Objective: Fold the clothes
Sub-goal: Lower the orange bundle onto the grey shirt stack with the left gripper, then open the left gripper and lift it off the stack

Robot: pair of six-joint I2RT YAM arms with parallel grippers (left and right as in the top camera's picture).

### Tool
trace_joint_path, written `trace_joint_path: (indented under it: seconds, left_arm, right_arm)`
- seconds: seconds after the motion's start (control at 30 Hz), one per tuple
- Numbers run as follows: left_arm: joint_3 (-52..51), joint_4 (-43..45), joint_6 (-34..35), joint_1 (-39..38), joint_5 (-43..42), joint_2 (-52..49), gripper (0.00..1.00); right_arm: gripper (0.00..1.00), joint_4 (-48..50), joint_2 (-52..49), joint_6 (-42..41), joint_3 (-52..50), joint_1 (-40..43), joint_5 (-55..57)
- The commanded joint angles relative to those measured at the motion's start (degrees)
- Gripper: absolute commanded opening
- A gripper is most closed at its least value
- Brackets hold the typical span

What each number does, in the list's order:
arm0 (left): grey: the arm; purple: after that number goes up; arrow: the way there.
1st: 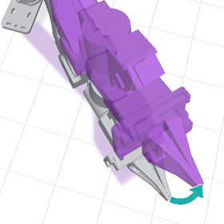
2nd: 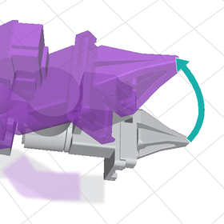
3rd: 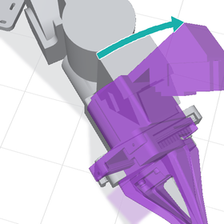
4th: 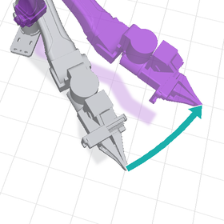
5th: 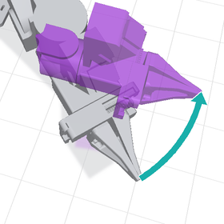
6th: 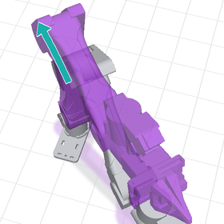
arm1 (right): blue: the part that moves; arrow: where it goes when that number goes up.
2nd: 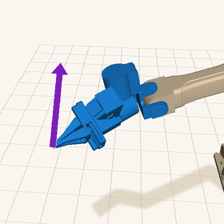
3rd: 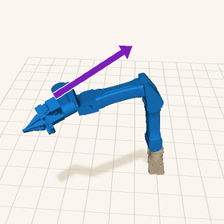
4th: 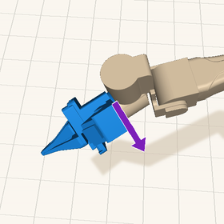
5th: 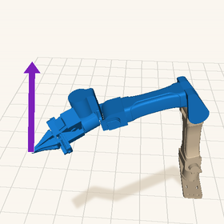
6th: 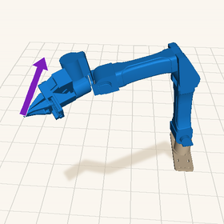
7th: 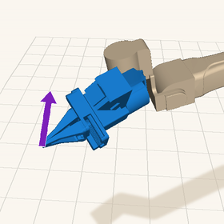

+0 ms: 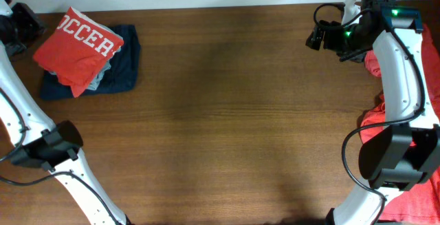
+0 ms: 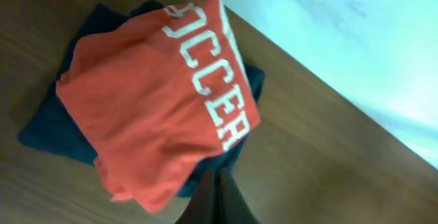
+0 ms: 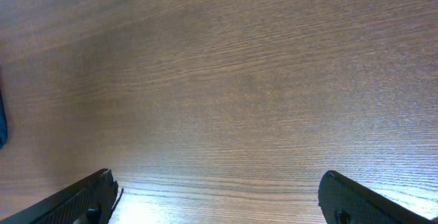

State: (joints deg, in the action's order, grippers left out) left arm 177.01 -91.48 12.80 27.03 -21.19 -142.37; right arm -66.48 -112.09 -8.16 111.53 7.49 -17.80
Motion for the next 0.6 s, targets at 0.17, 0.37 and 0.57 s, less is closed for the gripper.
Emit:
trace_joint_path:
  seconds: [0.17, 0.37, 0.57]
  left_arm:
    - [-6.3, 3.7, -1.8, 2.8, -0.4, -6.1, 0.00]
    - [-7.1, 4.7, -1.8, 4.1, 3.4, -10.3, 0.00]
    - [-7.1, 4.5, -1.8, 4.0, 6.2, -13.4, 0.00]
  right_arm:
    - [0.99, -0.2, 0.1, 0.2, 0.0, 0.0, 0.5]
    - [0.99, -0.2, 0.1, 0.2, 0.0, 0.0, 0.5]
    - [0.99, -0.2, 0.1, 0.2, 0.0, 0.0, 0.5]
